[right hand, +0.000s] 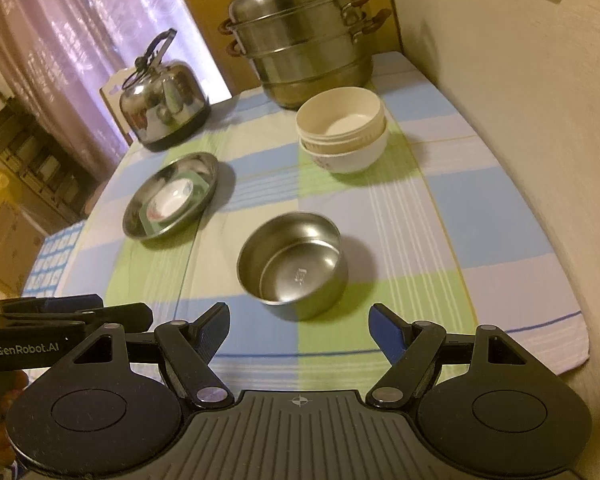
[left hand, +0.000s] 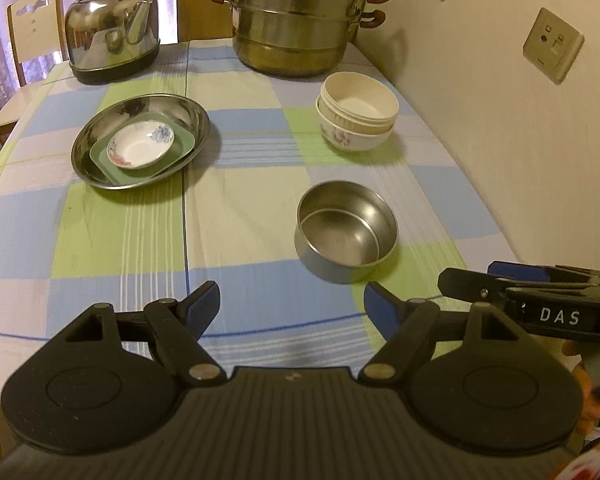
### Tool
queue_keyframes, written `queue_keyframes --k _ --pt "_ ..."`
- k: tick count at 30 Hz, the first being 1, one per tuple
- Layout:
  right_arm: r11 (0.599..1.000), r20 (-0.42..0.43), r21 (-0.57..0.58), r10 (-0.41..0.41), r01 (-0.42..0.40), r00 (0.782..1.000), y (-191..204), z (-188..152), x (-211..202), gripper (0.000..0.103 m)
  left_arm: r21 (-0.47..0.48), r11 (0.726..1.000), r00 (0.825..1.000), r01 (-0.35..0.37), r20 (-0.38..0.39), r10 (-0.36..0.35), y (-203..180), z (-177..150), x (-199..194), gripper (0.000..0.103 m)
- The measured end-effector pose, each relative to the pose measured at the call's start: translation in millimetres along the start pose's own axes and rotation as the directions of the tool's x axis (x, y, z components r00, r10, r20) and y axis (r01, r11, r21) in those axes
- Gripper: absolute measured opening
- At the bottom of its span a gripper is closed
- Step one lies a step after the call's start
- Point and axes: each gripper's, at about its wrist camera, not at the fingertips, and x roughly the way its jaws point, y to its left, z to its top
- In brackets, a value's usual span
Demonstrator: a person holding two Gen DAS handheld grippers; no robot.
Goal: Organize plates and bowls
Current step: 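Pull both tools back from the stacked bowls, then move both tools to the small steel bowl and grip its rim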
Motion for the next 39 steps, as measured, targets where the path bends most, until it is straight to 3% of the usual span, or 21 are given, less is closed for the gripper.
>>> queue_keyframes --k 21,31,39 --pt "0.996 0.006 -0.061 -0.064 0.064 0.998 -10.5 -21.1 -4.2 0.076 0.001 1.000 0.999 -0.020 -0.048 0.020 -16.7 -20.0 4.9 0.077" --pt "0.999 0.033 -0.007 -0.054 0.054 0.998 -21.0 -3.6 13.0 0.076 0.022 1.000 0.998 -0.003 -0.067 0.005 -9.1 6.2 34.3 0.080" --pt "0.995 -0.036 0.010 -0.103 0.103 0.994 -27.5 19.8 42.1 0.076 0.064 0.997 0.996 0.040 -0.084 -0.034 -4.5 29.9 65.6 0.080"
